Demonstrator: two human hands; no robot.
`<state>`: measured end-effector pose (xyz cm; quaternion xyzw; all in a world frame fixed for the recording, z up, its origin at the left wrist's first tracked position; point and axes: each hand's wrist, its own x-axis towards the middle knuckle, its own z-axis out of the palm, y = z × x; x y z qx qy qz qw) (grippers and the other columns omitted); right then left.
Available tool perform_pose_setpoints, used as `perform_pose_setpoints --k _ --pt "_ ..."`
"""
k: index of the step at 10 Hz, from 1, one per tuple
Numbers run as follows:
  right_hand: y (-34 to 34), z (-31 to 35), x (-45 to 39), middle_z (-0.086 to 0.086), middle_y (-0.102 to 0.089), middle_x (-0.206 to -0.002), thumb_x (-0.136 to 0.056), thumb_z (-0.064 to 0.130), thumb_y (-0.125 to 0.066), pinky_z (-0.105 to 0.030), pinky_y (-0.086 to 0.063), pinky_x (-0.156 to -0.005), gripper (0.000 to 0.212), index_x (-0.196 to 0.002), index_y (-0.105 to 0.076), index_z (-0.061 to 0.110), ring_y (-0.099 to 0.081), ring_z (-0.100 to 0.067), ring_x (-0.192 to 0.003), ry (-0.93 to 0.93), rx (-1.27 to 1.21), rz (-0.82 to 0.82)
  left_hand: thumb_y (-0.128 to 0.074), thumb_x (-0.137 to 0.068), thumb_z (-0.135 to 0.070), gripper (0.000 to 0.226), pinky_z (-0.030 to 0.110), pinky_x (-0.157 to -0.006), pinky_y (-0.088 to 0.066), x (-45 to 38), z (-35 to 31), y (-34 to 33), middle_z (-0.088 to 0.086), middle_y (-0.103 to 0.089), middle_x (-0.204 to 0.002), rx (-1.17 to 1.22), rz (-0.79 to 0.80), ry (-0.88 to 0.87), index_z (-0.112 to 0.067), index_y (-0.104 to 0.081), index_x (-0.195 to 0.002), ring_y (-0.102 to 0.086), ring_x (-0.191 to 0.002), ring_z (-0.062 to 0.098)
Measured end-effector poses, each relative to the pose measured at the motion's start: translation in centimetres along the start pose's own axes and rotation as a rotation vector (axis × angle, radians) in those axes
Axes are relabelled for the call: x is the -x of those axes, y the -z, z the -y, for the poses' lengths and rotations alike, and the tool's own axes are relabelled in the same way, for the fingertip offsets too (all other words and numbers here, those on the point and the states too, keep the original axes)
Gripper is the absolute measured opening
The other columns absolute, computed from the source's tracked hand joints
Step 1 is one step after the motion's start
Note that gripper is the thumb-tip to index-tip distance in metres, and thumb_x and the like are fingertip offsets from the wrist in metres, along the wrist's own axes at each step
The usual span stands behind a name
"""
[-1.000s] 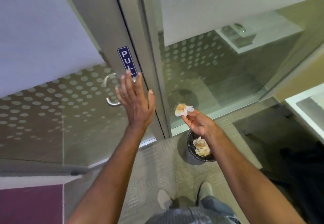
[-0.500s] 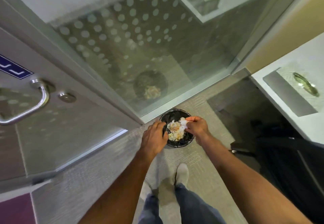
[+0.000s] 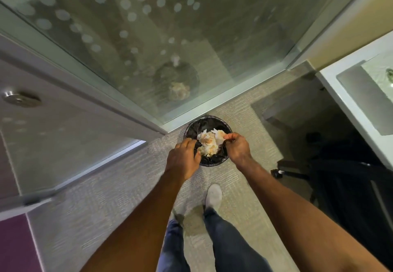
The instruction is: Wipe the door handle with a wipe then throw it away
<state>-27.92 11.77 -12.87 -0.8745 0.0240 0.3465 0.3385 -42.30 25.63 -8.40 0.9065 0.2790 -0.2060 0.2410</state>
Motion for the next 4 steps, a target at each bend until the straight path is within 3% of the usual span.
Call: perform_pose_setpoints --k 2,3,4 --pt "0.5 -0.1 1.5 -0.01 -0.075 -0.104 -0.094 0.006 -0.055 -0.027 -0.052 -0.08 0.02 -0.098 -0.073 0.014 -0.07 -0.028 -0.094 0.019 0.086 0.041 -0.047 -0.106 -0.042 0.057 0.045 -0.114 -0.04 1.8 0.5 0.1 0.007 -0.04 -0.16 0.016 0.009 0.026 -0.016 -0.037 -0.155 -0.042 -0.141 0.028" --pt "0.2 0.2 2.4 -0.011 -0.075 -0.103 -0.094 0.01 -0.058 -0.03 -0.056 -0.082 0.015 -0.094 -0.07 0.019 -0.071 -0.028 -0.09 0.057 0.153 0.07 -0.046 -0.106 -0.043 0.058 0.045 -0.117 -0.037 3.0 1.0 0.6 0.006 -0.037 -0.162 0.024 -0.012 0.045 -0.017 -0.034 -0.157 -0.039 -0.144 0.027" --pt "-1.0 0.2 3.2 -0.012 -0.069 -0.116 -0.092 0.023 -0.061 -0.042 -0.061 -0.085 0.009 -0.097 -0.067 0.027 -0.071 -0.029 -0.091 0.139 0.289 0.124 -0.042 -0.108 -0.044 0.059 0.045 -0.121 -0.029 5.1 1.7 1.9 0.005 -0.031 -0.164 0.029 -0.042 0.075 -0.018 -0.028 -0.159 -0.033 -0.148 0.026"
